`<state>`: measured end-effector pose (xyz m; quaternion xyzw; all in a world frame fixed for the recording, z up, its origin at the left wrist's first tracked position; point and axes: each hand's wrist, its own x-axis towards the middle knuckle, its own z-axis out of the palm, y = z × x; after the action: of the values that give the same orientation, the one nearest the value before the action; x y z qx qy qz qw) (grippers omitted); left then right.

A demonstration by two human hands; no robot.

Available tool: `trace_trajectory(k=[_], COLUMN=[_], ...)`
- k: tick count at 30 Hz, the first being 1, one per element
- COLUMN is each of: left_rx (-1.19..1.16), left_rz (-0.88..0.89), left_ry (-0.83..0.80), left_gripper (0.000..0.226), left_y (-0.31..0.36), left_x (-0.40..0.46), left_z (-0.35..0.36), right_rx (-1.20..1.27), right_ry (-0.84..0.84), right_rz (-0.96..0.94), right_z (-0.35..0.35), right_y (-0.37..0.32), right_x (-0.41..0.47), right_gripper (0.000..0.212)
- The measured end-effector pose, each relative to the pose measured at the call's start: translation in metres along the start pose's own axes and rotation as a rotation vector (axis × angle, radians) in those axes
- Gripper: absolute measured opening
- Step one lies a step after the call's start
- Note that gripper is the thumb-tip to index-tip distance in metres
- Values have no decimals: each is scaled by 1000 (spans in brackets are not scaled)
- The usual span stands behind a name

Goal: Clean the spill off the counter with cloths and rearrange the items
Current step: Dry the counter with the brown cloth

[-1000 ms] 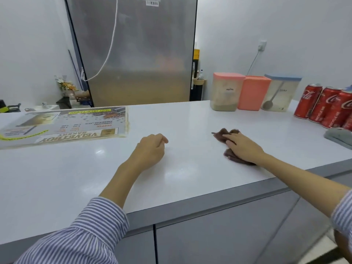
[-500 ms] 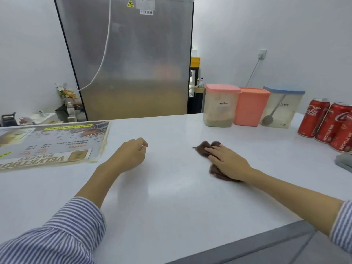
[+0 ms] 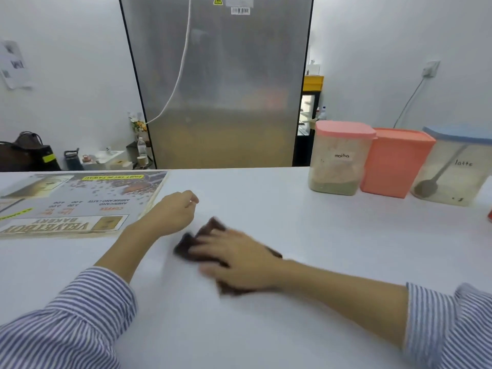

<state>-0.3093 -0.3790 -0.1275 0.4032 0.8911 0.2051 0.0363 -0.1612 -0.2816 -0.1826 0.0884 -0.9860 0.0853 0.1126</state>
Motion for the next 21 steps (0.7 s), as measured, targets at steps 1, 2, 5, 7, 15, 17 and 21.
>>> trace_trajectory(k=[1, 2, 5, 7, 15, 17, 21], left_rx=[0, 0, 3, -2, -26, -33, -36], left_rz=[6, 5, -35, -84, -272, -265, -201], left_ry=[1, 2, 13, 26, 45, 72, 116], left_gripper=[35, 35, 35, 34, 31, 31, 32], left_y=[3, 5, 1, -8, -48, -49, -41], left_x=[4, 7, 8, 2, -40, -47, -58], left_z=[0, -1, -5, -10, -21, -24, -35], right_rx=[44, 95, 171, 133, -60, -17, 84], right_ry=[-35, -68, -84, -37, 22, -15, -39], right_rz=[-93, -131, -12, 164, 287, 110, -253], right_z=[-2, -6, -20, -25, 20, 23, 16], right_y=[-4, 1, 48, 87, 71, 17, -54], right_x=[-9, -16, -13, 10, 102, 87, 35], right_gripper=[41, 40, 41, 41, 47, 43, 40])
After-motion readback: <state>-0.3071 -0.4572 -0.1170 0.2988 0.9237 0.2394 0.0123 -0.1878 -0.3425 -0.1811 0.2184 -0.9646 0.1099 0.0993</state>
